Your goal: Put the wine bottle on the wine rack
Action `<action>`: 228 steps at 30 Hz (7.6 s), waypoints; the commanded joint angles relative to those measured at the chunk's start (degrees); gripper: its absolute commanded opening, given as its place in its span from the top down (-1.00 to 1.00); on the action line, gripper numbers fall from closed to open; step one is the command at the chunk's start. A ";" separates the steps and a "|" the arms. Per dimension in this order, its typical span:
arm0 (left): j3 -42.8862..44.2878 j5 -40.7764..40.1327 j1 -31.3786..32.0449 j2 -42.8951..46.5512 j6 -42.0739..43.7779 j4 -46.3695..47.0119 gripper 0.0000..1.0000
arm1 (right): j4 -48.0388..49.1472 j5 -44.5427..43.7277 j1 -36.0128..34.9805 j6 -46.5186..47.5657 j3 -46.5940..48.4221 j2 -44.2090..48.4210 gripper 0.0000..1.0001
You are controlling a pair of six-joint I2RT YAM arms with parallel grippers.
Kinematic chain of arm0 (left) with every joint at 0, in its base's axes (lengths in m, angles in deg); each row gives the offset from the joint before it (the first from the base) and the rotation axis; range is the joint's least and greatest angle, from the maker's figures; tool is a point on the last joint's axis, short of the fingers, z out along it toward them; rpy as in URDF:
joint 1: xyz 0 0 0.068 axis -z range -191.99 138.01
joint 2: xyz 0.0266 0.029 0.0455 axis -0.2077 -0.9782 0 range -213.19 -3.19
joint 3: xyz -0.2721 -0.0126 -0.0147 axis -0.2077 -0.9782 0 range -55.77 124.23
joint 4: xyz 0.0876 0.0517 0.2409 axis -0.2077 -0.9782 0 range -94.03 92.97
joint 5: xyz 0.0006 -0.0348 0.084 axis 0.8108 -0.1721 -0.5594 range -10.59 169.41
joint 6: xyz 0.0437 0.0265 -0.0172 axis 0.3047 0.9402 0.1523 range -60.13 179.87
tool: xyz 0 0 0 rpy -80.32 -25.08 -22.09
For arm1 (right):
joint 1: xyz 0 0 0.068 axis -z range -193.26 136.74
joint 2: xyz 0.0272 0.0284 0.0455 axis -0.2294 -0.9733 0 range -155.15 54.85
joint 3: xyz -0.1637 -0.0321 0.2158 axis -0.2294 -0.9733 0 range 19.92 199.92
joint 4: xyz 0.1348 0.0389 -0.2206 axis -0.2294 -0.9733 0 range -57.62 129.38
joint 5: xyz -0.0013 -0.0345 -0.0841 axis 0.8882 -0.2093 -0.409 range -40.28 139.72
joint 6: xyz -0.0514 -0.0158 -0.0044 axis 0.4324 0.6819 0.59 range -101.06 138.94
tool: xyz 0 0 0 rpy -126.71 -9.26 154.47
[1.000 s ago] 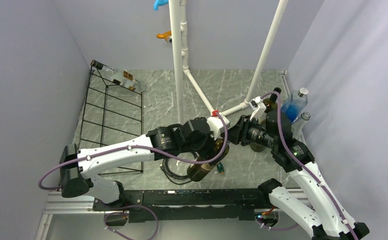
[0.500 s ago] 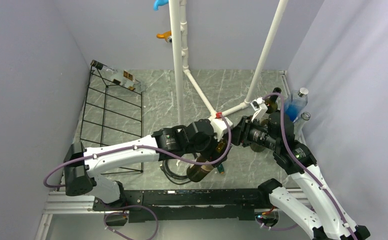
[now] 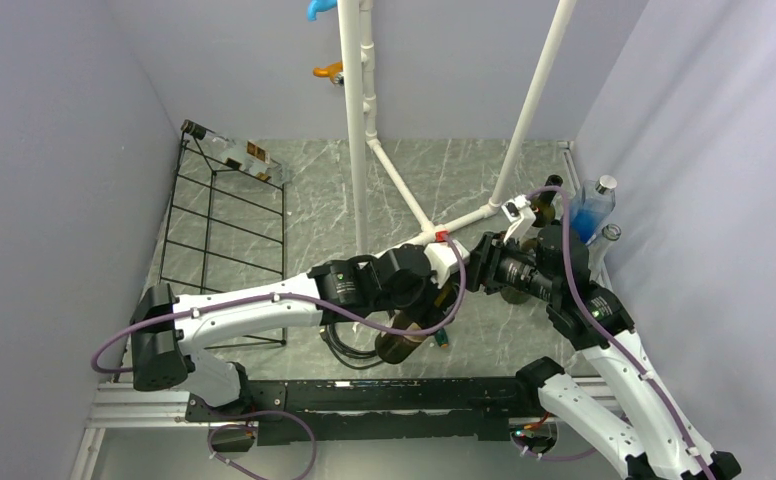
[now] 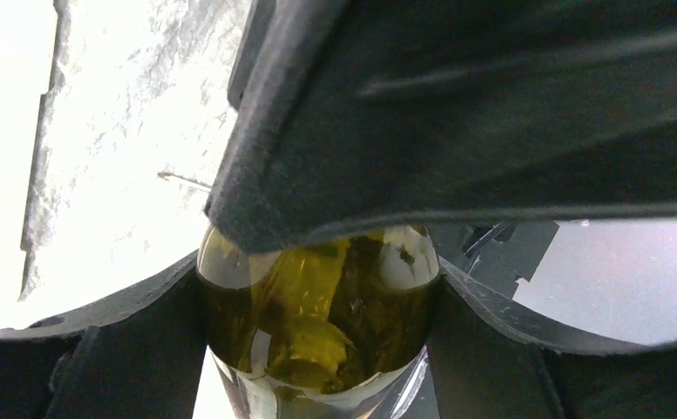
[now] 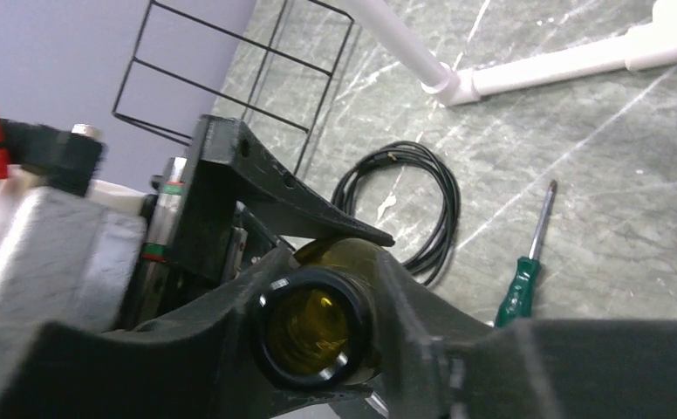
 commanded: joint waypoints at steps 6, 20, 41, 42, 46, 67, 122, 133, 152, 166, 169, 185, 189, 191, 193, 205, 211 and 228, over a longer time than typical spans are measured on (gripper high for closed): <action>-1.57 -3.16 -0.34 4.56 -0.98 3.24 1.00 | 7.49 1.84 -0.10 -2.64 1.03 0.45 -0.35; -4.38 -7.20 -1.14 7.93 0.11 2.17 1.00 | 6.03 -2.83 -0.10 -2.53 2.59 2.95 -0.99; -10.98 -19.20 -5.94 24.19 -3.41 -5.58 1.00 | 1.26 -11.75 -0.10 -1.27 1.38 7.24 -0.99; -11.26 -20.63 -6.40 25.72 -3.64 -6.11 1.00 | 1.17 -11.85 -0.10 -1.26 1.29 7.23 -0.99; -12.58 -24.25 -9.02 31.34 -3.29 -7.83 1.00 | 1.11 -11.69 -0.10 -1.26 1.31 7.34 -0.99; -6.59 -28.15 -35.62 37.38 6.13 -1.80 1.00 | -1.31 -13.16 -0.10 -0.62 3.45 7.24 -0.99; 4.87 -4.23 -76.98 -4.59 -28.01 23.42 1.00 | -3.27 -16.17 -0.10 -4.53 6.06 0.65 -0.99; -1.79 -8.54 -76.98 -7.67 -30.88 34.94 1.00 | -3.05 -16.11 -0.10 -3.04 7.78 -3.43 -0.99; -3.74 -5.52 -76.94 -10.54 -30.47 30.11 0.83 | -5.28 -17.43 -0.10 -5.69 14.65 -6.73 -0.99; -3.49 -11.36 -76.87 -11.34 -31.77 21.26 -0.37 | -3.02 -14.10 -0.10 -0.45 7.49 0.73 -0.98; -1.21 -9.63 -77.91 -12.36 -34.87 16.67 -0.60 | -5.46 -13.94 -0.09 4.00 8.31 2.52 -0.99; 9.46 -9.73 -77.33 -13.34 -38.96 -4.34 -0.99 | -10.51 -14.03 -0.10 8.28 9.77 7.13 -0.99; 11.90 -8.10 -77.06 -12.63 -38.69 -8.16 -0.99 | -9.23 -15.29 -0.10 6.00 8.58 6.92 -0.99; 12.58 -7.82 -77.07 -11.98 -37.49 -9.13 -0.99 | -8.40 -15.94 -0.08 4.63 7.67 7.00 -0.99; 13.18 -8.15 -77.07 -11.23 -35.62 -9.40 -0.99 | -7.65 -16.56 -0.10 3.35 6.64 7.25 -0.99; 9.86 -2.09 -72.08 -0.85 -28.96 -9.48 -0.99 | -10.56 -25.78 -0.10 1.55 7.18 7.16 -0.99; 5.54 2.22 -67.59 6.61 -21.29 -9.69 -0.99 | -12.45 -29.92 -0.06 3.43 11.33 4.38 -0.99; -15.36 14.48 -47.97 31.36 -1.66 -5.02 -0.96 | -21.77 -51.07 -0.10 14.61 27.92 -3.13 -0.99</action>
